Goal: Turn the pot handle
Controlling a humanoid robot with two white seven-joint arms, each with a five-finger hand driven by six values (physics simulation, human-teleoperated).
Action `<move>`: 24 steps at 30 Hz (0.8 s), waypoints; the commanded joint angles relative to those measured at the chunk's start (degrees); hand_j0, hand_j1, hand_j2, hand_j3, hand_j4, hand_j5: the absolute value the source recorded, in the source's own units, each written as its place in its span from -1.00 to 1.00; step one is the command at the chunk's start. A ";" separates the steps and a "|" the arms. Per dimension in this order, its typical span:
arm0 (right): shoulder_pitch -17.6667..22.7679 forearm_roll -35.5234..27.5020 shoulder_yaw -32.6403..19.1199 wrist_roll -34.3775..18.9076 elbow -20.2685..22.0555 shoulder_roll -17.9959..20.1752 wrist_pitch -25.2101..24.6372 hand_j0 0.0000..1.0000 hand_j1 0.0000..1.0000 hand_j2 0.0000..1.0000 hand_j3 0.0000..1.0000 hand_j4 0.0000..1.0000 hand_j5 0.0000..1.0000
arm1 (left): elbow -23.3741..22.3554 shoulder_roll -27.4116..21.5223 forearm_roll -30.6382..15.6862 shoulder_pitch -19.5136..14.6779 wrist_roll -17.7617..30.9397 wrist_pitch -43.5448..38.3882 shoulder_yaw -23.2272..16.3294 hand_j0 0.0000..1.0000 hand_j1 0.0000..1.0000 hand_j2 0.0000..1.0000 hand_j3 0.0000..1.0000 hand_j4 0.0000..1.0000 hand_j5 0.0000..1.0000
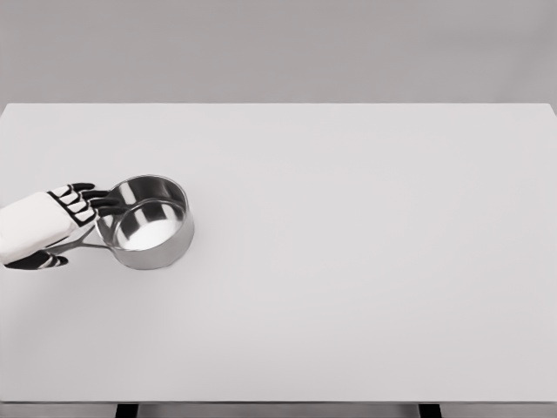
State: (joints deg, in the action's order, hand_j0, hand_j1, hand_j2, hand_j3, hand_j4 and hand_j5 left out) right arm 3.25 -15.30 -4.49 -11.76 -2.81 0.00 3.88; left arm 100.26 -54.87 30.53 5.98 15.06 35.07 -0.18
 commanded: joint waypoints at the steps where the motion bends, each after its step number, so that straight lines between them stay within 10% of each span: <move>1: 0.00 0.01 0.00 -0.01 0.00 0.00 -0.01 1.00 1.00 1.00 1.00 1.00 1.00 | -0.32 -0.06 -0.38 0.00 -0.03 -0.07 0.18 1.00 1.00 1.00 1.00 1.00 1.00; 24: 0.00 0.01 0.00 -0.01 0.00 0.00 -0.01 1.00 1.00 1.00 1.00 1.00 1.00 | -3.49 0.03 -0.20 -0.97 0.32 -0.07 1.23 1.00 1.00 1.00 1.00 1.00 1.00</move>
State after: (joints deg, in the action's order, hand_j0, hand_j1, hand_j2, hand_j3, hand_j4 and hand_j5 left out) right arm 3.25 -15.30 -4.49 -11.76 -2.81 0.00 3.87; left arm 96.78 -54.77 30.71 5.01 15.39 35.07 1.08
